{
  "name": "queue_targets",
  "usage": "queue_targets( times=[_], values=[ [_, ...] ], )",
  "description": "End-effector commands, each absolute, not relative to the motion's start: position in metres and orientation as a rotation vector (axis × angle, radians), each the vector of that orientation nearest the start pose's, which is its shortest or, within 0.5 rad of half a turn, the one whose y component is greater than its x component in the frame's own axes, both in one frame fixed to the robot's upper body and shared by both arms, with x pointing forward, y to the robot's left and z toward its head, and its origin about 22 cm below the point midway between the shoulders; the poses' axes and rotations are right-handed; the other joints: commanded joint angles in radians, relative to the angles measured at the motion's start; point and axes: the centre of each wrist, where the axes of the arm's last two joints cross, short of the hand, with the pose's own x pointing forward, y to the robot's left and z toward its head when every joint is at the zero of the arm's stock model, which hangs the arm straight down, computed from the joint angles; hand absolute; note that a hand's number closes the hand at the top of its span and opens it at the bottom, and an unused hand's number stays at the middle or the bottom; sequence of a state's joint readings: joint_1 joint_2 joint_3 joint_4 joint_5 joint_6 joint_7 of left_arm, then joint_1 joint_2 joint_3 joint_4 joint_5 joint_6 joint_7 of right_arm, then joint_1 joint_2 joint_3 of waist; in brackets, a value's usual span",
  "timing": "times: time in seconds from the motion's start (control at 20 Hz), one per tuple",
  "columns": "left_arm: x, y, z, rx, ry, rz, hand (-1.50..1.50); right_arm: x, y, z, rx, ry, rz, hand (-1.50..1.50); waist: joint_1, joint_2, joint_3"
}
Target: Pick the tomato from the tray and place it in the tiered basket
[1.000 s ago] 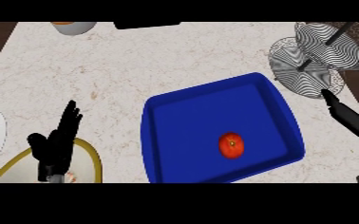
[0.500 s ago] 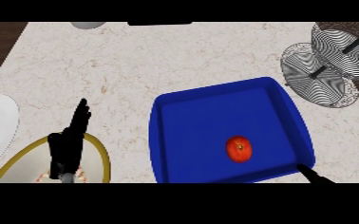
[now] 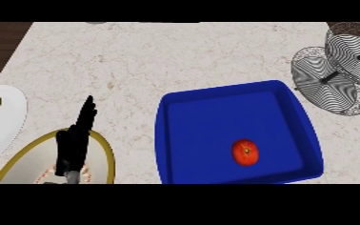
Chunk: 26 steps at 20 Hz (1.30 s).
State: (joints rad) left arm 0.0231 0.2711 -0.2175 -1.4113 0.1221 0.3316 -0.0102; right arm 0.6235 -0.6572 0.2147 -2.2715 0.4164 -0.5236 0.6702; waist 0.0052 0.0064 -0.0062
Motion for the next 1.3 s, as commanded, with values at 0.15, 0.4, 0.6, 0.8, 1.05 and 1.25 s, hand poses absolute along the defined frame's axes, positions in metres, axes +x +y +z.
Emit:
queue_targets(
  times=[0.15,0.4,0.6,0.8,1.05,1.25],
  values=[
    [0.221,0.254,-0.036,0.238,-1.316,-0.054,0.00,0.100,-0.249,0.124,-1.028,-0.961,0.235,-1.50,0.034,0.003,-0.001],
    [0.219,0.234,-0.057,0.249,-1.318,-0.053,0.00,0.121,-0.222,0.112,-1.071,-0.910,0.295,-1.50,0.027,0.004,-0.001],
    [0.212,0.237,-0.056,0.231,-1.313,-0.060,0.00,0.133,-0.201,0.092,-1.106,-0.792,0.395,-1.50,0.032,0.002,0.001],
    [0.218,0.252,-0.042,0.237,-1.314,-0.048,0.00,0.148,-0.186,0.084,-1.105,-0.679,0.452,-1.50,0.038,0.001,0.002],
    [0.209,0.236,-0.052,0.238,-1.326,-0.060,0.00,0.174,-0.146,0.072,-1.061,-0.683,0.483,-1.50,0.028,-0.001,0.004],
    [0.211,0.239,-0.052,0.238,-1.313,-0.044,0.00,0.183,-0.123,0.081,-1.034,-0.687,0.485,-1.50,0.015,-0.004,0.004]
  ],
)
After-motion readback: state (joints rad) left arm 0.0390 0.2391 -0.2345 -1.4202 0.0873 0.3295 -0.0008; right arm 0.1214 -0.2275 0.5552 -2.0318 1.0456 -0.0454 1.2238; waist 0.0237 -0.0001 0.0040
